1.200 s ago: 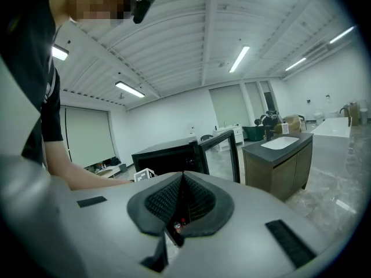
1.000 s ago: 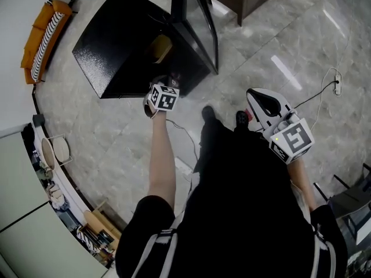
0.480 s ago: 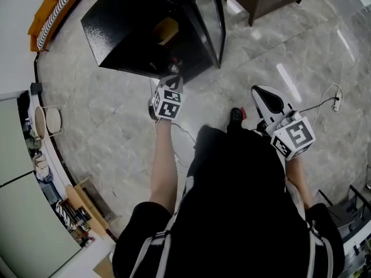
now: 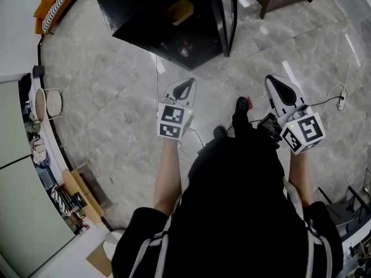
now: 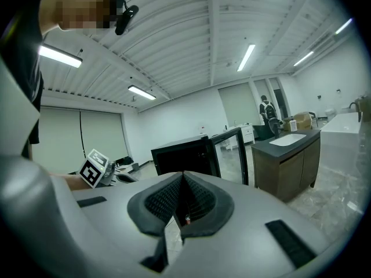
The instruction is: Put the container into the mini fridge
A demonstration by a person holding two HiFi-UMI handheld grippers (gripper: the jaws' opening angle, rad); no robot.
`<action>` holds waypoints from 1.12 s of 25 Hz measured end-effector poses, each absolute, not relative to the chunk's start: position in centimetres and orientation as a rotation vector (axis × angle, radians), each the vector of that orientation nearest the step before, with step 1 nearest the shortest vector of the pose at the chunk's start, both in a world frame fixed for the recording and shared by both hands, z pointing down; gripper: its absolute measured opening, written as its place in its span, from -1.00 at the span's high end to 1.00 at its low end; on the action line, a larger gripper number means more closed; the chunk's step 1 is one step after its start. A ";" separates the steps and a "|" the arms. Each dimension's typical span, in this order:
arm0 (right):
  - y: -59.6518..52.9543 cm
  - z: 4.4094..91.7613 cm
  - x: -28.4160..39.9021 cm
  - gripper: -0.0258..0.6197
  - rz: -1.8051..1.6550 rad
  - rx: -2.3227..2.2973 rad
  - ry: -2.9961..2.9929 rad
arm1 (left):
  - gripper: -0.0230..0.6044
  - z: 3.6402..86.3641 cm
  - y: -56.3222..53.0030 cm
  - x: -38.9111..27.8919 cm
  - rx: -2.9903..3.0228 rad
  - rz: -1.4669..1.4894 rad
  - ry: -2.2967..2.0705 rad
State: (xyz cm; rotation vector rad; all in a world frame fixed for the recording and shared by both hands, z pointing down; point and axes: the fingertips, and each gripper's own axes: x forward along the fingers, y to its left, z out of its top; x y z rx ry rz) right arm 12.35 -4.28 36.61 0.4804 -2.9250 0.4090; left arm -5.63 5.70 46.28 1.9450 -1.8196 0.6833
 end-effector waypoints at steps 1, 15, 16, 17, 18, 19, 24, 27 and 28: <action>-3.4 36.5 12.4 0.86 0.404 0.484 -2.925 | 0.82 45.5 6.7 -5.3 1.962 0.655 -1.830; 7.8 33.3 14.8 0.86 0.324 0.511 -2.965 | 0.82 36.7 20.0 -1.9 2.145 0.139 -1.850; 8.5 33.1 15.1 0.86 0.331 0.508 -2.973 | 0.82 36.0 20.7 -1.7 2.153 0.116 -1.859; 9.1 32.9 15.4 0.86 0.335 0.500 -2.981 | 0.82 35.4 21.2 -1.5 2.163 0.095 -1.867; 9.7 32.7 15.7 0.86 0.336 0.490 -2.986 | 0.82 34.7 21.8 -1.3 2.173 0.077 -1.873; 10.2 32.6 15.8 0.86 0.335 0.480 -2.989 | 0.82 34.1 22.3 -1.0 2.183 0.063 -1.878; 12.3 32.0 16.3 0.86 0.321 0.443 -3.018 | 0.82 32.8 24.0 0.0 2.222 0.038 -1.894; 13.3 31.7 16.1 0.86 0.310 0.420 -3.025 | 0.82 32.3 24.6 0.1 2.232 0.022 -1.894; 13.6 31.7 15.9 0.86 0.307 0.410 -3.025 | 0.82 32.2 24.8 0.0 2.235 0.017 -1.893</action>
